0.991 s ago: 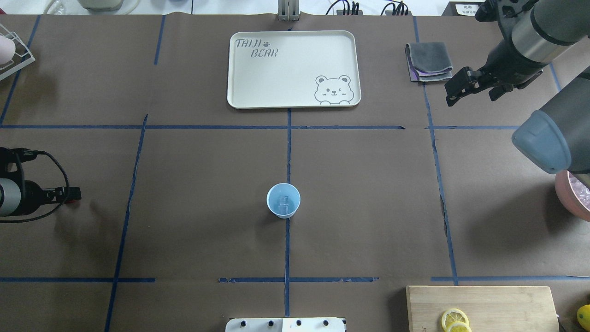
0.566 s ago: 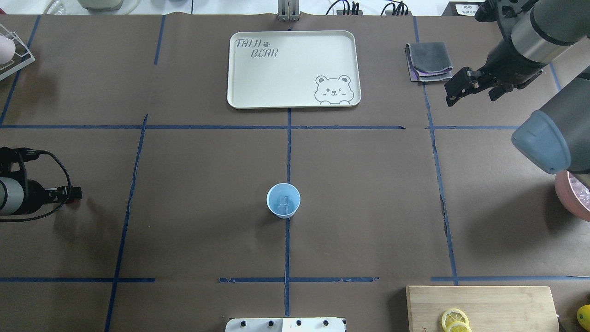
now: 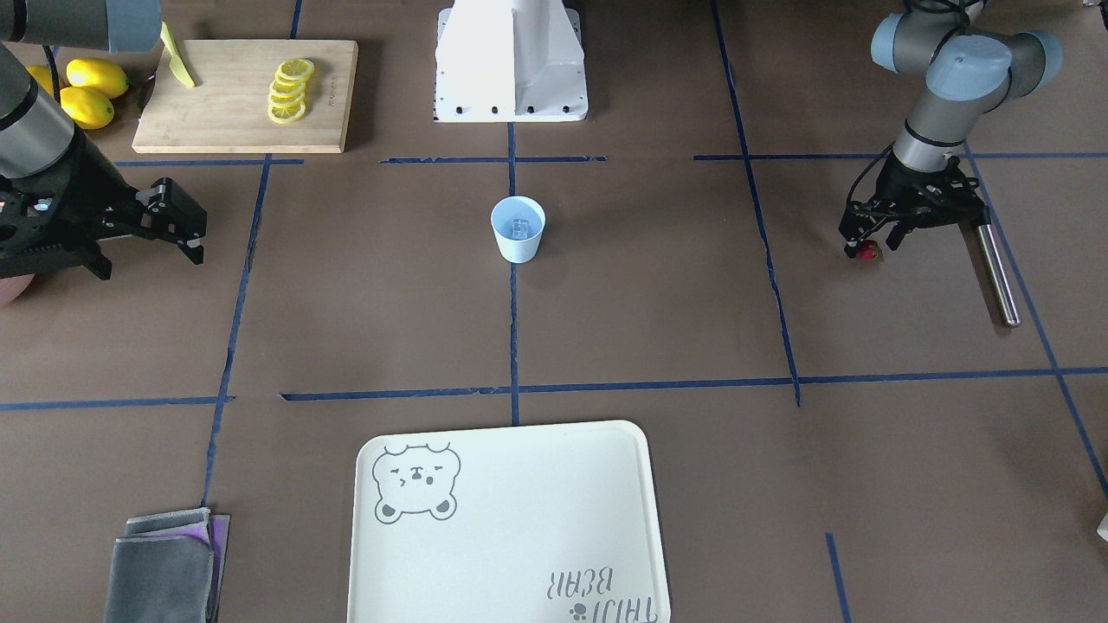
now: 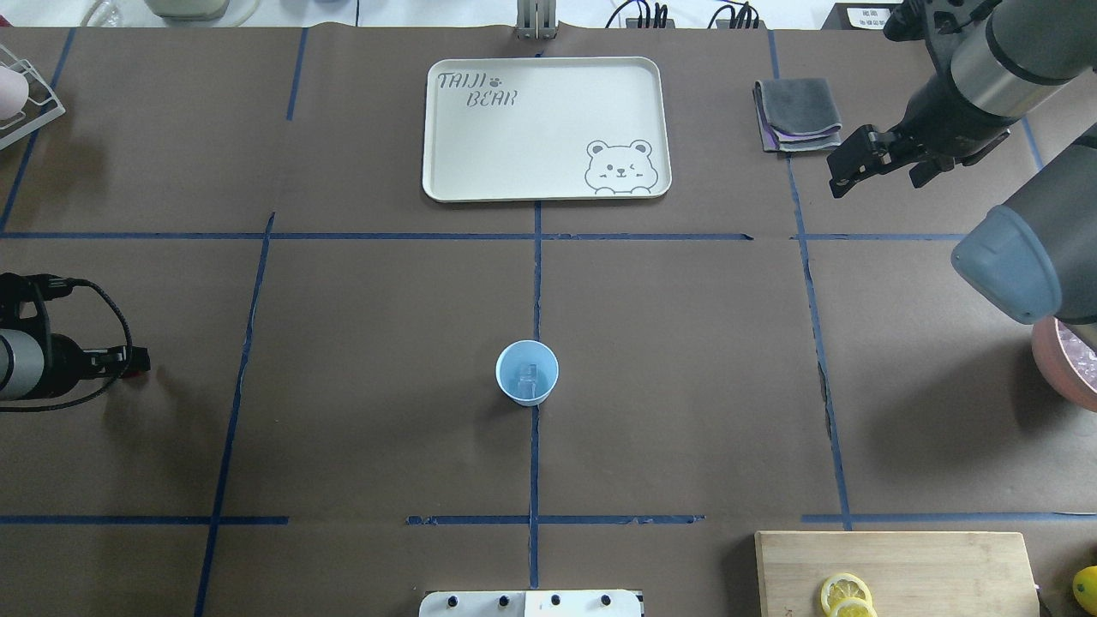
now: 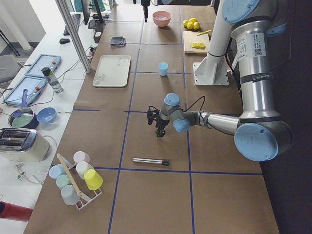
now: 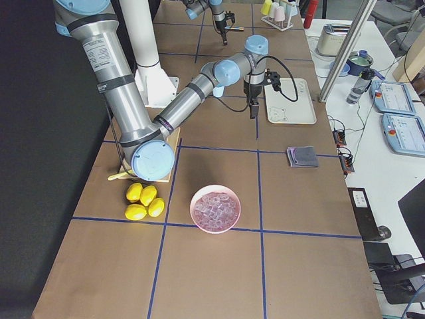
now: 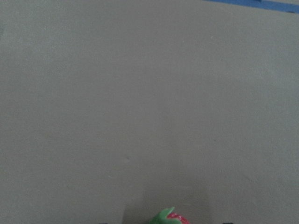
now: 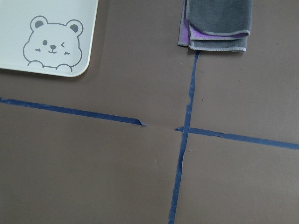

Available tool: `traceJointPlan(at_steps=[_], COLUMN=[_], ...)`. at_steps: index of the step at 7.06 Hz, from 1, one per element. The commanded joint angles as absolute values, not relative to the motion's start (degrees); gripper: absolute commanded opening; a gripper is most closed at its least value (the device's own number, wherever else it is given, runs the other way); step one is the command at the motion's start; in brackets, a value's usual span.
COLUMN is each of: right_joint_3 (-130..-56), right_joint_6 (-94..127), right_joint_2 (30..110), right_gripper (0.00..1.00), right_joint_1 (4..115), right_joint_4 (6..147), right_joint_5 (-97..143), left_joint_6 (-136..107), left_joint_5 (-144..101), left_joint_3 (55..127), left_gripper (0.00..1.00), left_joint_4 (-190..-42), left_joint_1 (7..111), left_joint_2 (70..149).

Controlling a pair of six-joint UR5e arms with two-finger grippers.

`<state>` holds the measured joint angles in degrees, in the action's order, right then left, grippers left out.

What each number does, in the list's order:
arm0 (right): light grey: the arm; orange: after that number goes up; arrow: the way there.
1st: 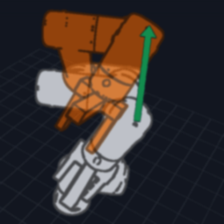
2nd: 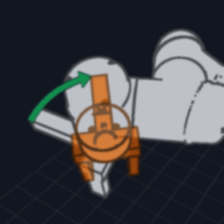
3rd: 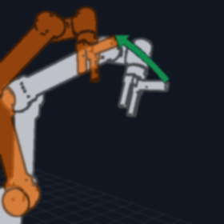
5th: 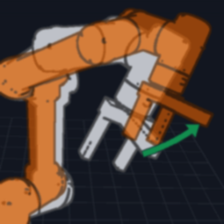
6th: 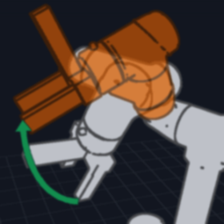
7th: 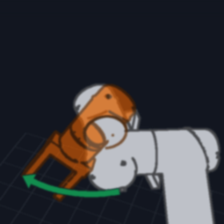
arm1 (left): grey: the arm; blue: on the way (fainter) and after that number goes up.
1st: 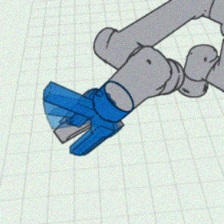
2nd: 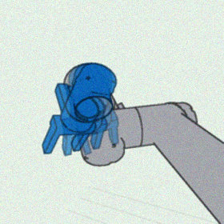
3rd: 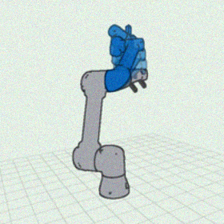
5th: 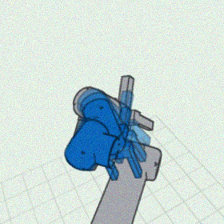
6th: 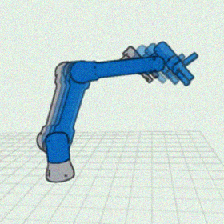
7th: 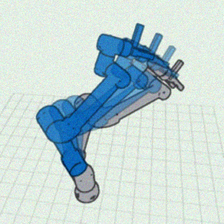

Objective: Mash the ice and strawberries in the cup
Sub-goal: 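Grasp the red strawberry with the left gripper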

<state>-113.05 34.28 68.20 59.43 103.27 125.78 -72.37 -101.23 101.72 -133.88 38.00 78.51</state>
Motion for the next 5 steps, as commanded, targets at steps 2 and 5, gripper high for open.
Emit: traceJointPlan(at_steps=[2,5], right_joint_3=[-113.1,-113.5], right_joint_6=[34.3,34.1], right_joint_2=[68.1,68.6], right_gripper=[1.00,1.00], right_joint_1=[59.5,61.3], right_joint_4=[103.3,103.3], right_joint_5=[125.8,126.0], left_joint_6=[-72.3,-72.2], left_joint_5=[-101.5,-105.8], left_joint_3=[102.8,112.4], left_gripper=[0.04,0.00], left_joint_4=[-133.5,-124.8], left_joint_1=[38.2,39.8], left_joint_2=[78.3,77.9])
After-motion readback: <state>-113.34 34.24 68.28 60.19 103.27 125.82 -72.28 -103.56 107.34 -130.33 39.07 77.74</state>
